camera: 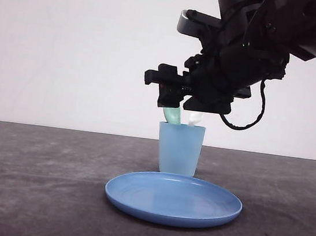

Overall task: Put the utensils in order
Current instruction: 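Open the right gripper and raise it away from the cup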

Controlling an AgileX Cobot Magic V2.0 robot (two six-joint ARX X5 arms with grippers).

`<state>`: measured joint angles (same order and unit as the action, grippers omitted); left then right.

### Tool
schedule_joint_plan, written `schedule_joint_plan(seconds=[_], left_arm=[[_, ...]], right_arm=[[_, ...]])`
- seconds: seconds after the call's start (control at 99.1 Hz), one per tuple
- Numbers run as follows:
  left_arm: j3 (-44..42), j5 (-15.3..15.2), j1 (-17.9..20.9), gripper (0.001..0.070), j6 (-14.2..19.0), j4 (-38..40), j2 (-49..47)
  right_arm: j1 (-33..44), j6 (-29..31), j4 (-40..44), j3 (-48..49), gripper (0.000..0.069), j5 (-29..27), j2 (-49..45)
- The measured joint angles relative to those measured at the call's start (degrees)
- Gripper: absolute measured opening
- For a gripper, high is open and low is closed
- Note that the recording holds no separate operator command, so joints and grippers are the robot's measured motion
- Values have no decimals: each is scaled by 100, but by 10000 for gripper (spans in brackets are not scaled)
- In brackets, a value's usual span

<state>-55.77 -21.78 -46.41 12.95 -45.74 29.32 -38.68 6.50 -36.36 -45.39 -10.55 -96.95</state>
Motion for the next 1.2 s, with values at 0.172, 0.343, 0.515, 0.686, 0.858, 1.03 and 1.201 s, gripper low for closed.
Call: schedule_joint_plan(seconds=[0.172,0.343,0.515,0.686,0.858,1.03,1.201], left_arm=[[0,0,0,298,55,0,0],[0,0,0,298,83,4,0],[0,0,0,298,129,7,0],[0,0,0,298,149,7,0],[0,0,0,298,151,4,0],[0,0,0,298,151,2,0],[0,0,0,298,153,-2,0]], right_arm=[[-31,-9,289,0,342,-2,590],[-105,-157,1246,0,342,-2,1655],[-249,-431,2402,0,415,2,2789],[-264,-442,3274,0,633,0,3661],[-306,-264,4142,0,681,142,4022],[-334,48,4846,0,682,197,4061],[-503,153,4496,170,682,26,4061]])
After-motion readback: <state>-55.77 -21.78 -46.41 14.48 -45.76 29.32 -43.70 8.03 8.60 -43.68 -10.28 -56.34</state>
